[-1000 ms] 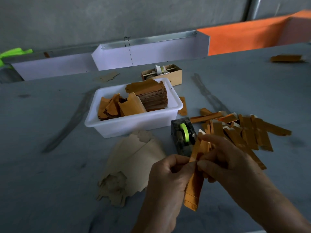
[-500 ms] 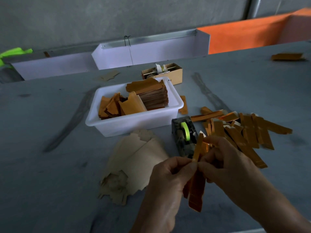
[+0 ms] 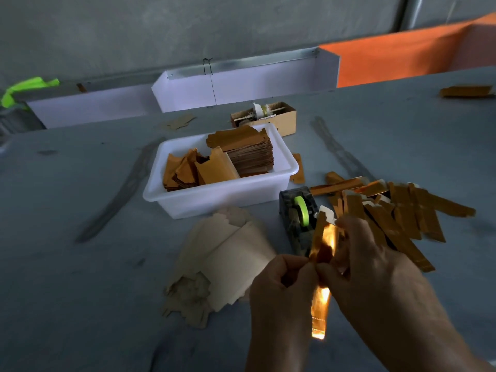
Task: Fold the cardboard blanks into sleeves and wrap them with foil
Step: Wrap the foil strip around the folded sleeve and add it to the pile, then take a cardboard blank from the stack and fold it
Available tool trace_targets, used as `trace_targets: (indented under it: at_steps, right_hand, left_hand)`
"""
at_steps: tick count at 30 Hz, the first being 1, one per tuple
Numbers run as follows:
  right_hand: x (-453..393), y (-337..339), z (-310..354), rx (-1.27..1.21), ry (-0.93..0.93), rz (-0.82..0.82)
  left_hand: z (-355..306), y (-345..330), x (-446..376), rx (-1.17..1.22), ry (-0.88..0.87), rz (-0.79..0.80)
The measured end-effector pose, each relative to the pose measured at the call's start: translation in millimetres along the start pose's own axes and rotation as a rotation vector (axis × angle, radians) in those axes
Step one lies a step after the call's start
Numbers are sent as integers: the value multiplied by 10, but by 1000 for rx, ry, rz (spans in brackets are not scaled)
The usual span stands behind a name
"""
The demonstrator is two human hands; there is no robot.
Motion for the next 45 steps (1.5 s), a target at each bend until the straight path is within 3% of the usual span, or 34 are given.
trace_targets:
  at_steps: [3, 6, 9, 15, 17, 20, 22, 24, 28, 31, 39, 41, 45]
  right_hand:
    - [18, 5, -85, 37, -26, 39]
    - [9, -41, -239, -332, -93, 30]
    - [11, -224, -255, -678, -174, 116]
    - [-3, -366, -368, -1026, -329, 181]
    - [-90, -302, -484, -937, -354, 124]
    - [-333, -91, -785, -673, -334, -62]
    - [-472, 68, -1009, -442, -352, -210]
    - [-478, 164, -1160, -237, -401, -292]
    - [-262, 80, -1166, -259, -363, -307]
    - [-99, -46, -1140, -316, -345, -272]
    - [-39, 78, -622, -386, -151, -388]
    - [-22, -7, -400, -571, -104, -282]
    - [-24, -360, -26, -967, -106, 34]
  left_hand:
    - [-31, 79, -25, 15, -74, -50]
    - [-56, 129, -62, -67, -160, -101]
    - [-4, 84, -57, -97, -104, -22]
    - [31, 85, -117, -50, 4, 130]
    - [36, 192, -206, -167, -91, -27]
    - [-86, 451, -345, -835, -325, -459]
    - [-86, 631, -473, -1231, -255, -610]
    - [-88, 770, -548, -1354, -122, -624]
    - [-106, 952, -687, -1245, -79, -600]
    - [-164, 1066, -715, -983, -78, -581]
    - [-409, 1214, -407, -583, -288, -681]
    - [-421, 1193, -316, -312, -247, -591]
    - [-279, 855, -229, 282, 10, -97]
Point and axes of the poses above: each hand's wrist, its own x-axis away from the middle knuckle, its own y-axis out of the back of the hand, z = x × y, the point moved 4 cm from there along -x, towards the middle knuckle, and after that the axes turned 9 degrees about y, right-handed, at the moved point
